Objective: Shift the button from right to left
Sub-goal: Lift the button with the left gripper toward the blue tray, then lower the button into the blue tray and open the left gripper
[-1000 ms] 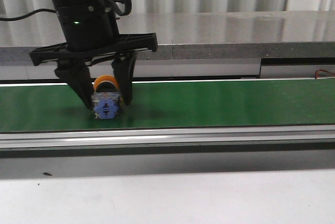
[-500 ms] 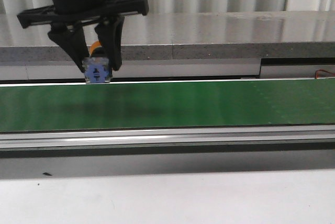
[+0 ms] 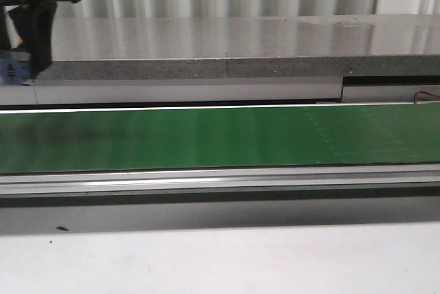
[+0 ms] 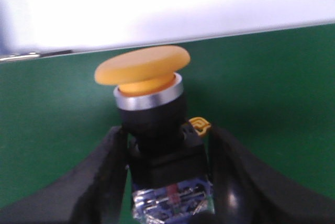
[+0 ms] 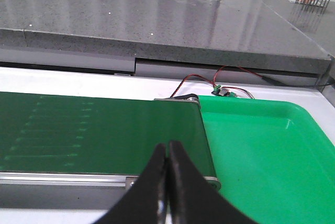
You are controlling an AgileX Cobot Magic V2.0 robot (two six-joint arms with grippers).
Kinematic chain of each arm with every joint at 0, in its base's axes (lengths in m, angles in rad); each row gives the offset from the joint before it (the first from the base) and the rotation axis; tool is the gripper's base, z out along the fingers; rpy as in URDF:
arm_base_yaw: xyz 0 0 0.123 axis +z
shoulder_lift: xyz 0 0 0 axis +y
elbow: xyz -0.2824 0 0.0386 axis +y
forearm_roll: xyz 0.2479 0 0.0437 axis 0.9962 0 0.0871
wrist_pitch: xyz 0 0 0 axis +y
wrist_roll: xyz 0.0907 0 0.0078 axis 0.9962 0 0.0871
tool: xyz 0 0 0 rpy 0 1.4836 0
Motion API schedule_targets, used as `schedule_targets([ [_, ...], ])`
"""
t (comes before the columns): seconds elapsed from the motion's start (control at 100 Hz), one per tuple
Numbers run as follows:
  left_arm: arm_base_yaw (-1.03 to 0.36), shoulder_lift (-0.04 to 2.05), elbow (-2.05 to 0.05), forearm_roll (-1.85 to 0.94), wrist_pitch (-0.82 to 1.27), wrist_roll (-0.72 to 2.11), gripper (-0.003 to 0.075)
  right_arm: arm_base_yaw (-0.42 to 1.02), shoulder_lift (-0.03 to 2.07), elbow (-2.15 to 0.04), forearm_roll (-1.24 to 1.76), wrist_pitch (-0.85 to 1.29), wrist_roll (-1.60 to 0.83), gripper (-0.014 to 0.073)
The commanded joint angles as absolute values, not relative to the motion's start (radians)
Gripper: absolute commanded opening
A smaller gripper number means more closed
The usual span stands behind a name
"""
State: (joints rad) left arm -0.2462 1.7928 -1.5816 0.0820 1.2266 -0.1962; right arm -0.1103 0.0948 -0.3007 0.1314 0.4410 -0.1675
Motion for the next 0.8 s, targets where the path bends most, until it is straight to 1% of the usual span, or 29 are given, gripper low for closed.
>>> schedule_targets([
  [0.0,-0.176,1.736,-1.614,0.087,1.238,-0.117,0.0063,-0.112,0.106,-0.326,0.137,0.354,-0.178,-0.0068],
  [0.06,-0.128,1.736,-1.614,0.085,1.265,-0.071,0.0063,-0.112,0.106,-0.326,0.137,0.354,-0.178,-0.0068],
  [0.21,0.004,1.736,-1.612,0.074,1.265,0.08,0.0063,-0.112,0.106,-0.326,0.137,0.354,-0.178,-0.0068],
  [0.38,0.123,1.736,-1.612,0.074,1.265,0.286,0.0063,-0.112,0.106,-0.326,0.137,0.354,-0.178,-0.0068],
  [0.63,0.263,1.774,-1.612,0.072,1.263,0.295,0.0063,-0.112,0.106,-0.326,0.137,0.354,-0.178,-0.0068],
  [0.79,0.313,1.832,-1.612,0.072,1.263,0.304,0.0063,-0.112,0.106,-0.326,0.137,0.354,-0.178,-0.0068],
])
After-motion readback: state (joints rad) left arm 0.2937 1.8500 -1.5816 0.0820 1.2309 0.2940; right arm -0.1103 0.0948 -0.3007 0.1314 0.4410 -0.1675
